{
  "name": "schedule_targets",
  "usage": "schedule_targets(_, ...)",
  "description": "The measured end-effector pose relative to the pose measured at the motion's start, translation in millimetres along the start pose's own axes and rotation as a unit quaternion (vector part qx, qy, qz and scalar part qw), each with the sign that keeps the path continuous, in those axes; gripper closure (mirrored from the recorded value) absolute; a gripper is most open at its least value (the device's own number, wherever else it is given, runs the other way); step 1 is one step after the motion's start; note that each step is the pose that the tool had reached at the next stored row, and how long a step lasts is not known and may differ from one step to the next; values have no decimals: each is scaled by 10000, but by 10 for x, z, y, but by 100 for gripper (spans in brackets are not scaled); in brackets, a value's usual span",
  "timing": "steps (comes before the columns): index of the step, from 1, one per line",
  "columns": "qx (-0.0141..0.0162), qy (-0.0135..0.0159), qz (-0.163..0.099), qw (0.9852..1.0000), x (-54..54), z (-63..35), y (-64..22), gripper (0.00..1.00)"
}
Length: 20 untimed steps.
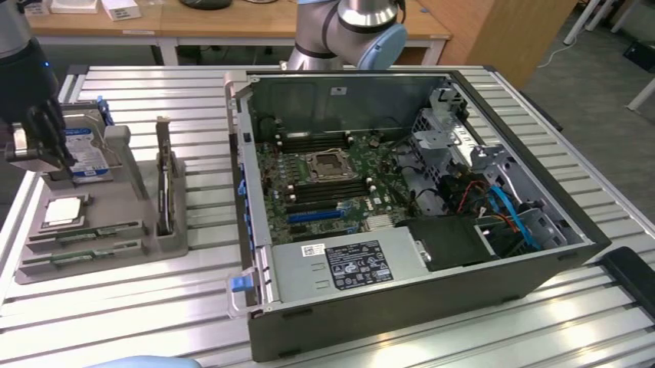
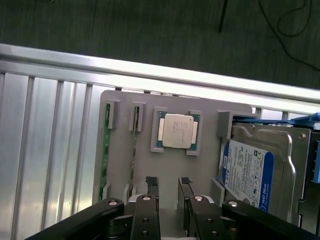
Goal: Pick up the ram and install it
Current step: 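Pick up the ram and move it above insertion slot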
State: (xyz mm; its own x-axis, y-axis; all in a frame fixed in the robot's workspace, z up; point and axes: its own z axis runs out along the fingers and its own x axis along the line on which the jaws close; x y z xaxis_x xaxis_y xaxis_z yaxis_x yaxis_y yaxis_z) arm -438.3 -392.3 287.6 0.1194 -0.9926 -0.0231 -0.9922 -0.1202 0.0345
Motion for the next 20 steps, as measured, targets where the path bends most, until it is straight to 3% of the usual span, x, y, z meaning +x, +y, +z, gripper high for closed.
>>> schedule_targets(6, 0, 2, -9, 10000, 2, 2, 1, 71)
schedule_targets(9, -3, 19, -9, 10000, 25, 1, 3, 71)
schedule_targets(20, -9, 69, -7, 10000, 220, 1, 27, 71)
